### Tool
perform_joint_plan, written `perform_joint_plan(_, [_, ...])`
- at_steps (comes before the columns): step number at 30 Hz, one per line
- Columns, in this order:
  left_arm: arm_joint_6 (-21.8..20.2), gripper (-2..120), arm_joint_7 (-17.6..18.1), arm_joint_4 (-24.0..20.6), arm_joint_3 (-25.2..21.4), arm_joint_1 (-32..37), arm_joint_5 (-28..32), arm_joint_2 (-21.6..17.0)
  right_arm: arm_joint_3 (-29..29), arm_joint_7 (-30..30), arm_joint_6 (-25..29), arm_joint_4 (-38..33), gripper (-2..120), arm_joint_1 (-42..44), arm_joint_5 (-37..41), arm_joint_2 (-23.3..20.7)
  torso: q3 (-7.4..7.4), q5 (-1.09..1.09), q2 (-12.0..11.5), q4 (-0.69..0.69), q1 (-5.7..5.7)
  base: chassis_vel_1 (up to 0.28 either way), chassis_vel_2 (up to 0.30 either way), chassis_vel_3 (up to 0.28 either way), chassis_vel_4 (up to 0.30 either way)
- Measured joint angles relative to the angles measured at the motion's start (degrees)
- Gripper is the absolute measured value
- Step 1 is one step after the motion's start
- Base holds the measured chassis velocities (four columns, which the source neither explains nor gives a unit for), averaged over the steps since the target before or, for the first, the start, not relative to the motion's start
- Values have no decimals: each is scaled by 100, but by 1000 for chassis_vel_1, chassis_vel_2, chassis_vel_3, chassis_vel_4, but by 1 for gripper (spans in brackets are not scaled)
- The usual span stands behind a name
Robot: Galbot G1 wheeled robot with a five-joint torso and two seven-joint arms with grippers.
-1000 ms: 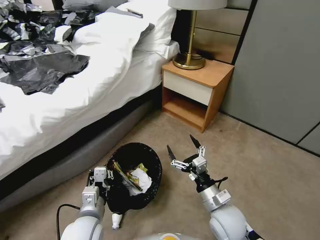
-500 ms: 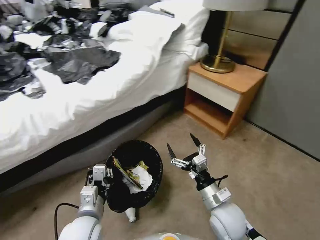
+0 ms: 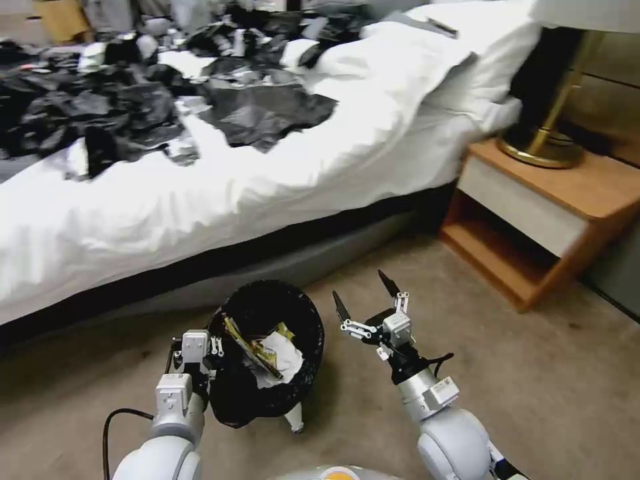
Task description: Pick up the trash bin, then pick up the garbage from the floor and place it into the trash bin.
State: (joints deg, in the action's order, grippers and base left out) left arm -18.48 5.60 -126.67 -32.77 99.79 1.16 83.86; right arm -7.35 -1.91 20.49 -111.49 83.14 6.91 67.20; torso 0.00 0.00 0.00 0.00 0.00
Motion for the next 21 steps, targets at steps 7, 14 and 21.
perform_joint_plan(7, [5,1,0,-13,-18,17,0,1,-7,5,-15,17,100,13,-3,-14,0,0,0,0,-1,125,126,114,121])
perform_joint_plan(14, [11,1,0,-13,-29,14,3,5,2,13,-46,22,100,37,-3,-55,0,0,0,0,0,133,126,131,132])
perform_joint_plan(21, [25,1,1,18,-32,-8,13,9,11,31,-108,22,100,102,-3,-169,0,-1,0,0,-1,135,117,120,123])
